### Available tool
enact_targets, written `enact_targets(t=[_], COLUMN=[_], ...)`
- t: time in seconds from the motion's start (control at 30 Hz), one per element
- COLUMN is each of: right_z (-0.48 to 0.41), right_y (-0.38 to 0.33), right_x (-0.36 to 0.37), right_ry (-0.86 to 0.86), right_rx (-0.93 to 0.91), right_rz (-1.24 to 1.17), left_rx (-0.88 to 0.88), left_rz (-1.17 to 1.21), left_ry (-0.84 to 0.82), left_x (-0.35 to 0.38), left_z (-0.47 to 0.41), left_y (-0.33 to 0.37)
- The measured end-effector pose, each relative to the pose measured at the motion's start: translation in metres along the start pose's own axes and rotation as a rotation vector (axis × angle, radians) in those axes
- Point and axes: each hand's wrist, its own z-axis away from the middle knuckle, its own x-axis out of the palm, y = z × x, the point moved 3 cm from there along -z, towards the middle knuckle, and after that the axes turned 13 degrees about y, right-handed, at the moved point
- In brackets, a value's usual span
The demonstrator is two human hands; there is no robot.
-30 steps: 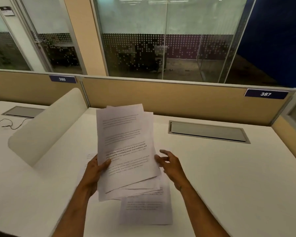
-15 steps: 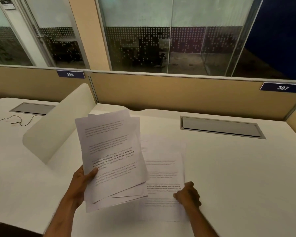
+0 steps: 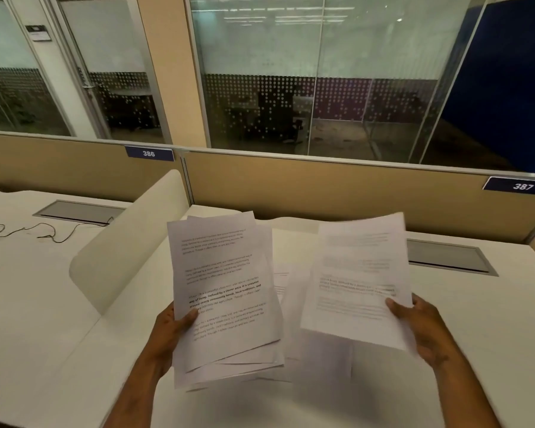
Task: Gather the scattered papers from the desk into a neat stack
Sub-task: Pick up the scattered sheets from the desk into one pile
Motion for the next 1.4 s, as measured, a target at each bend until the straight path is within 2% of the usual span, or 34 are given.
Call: enact_targets(t=[0.2,0.43,0.63,0.8,0.87,0.9,0.97,1.03,1.13,1.23,1.4], right_z=[0.033,0.052,0.043,0.035,0.022,0.013,-0.002,-0.002,0.005,0.006,-0.004], right_y=[-0.043,-0.028,-0.008,-0.003,0.006,0.016,0.048,0.084,0.116,0.12,0.121], right_x=[0.055,0.131,0.151,0.159,0.148,0.137,0.113,0.1,0.1,0.109,0.112], right_ry=[-0.288,-0.348,-0.42,-0.401,-0.294,-0.155,0.113,0.147,0.136,0.154,0.208], right_rx=[-0.046,-0.092,-0.097,-0.129,-0.095,-0.085,-0.028,0.059,0.068,0.1,0.335], right_rz=[-0.105,-0.041,-0.043,-0.015,0.009,0.114,0.495,0.805,1.026,1.025,0.731], left_rx=[0.012,0.07,-0.031,0.063,0.081,0.083,0.083,0.078,0.068,0.063,0.051], left_rz=[0.038,0.034,0.101,0.024,0.002,0.001,0.002,0.006,-0.01,-0.029,-0.034], left_ry=[-0.077,-0.141,-0.062,-0.058,-0.034,-0.026,-0.008,0.011,0.034,0.044,0.05], left_x=[0.034,0.072,0.078,0.083,0.079,0.075,0.066,0.056,0.045,0.033,0.017], left_z=[0.001,0.006,0.002,0.002,0.0,-0.002,-0.005,-0.009,-0.011,-0.013,-0.018], left_y=[0.011,0.028,0.026,0.02,0.016,0.014,0.012,0.01,0.007,0.008,0.009])
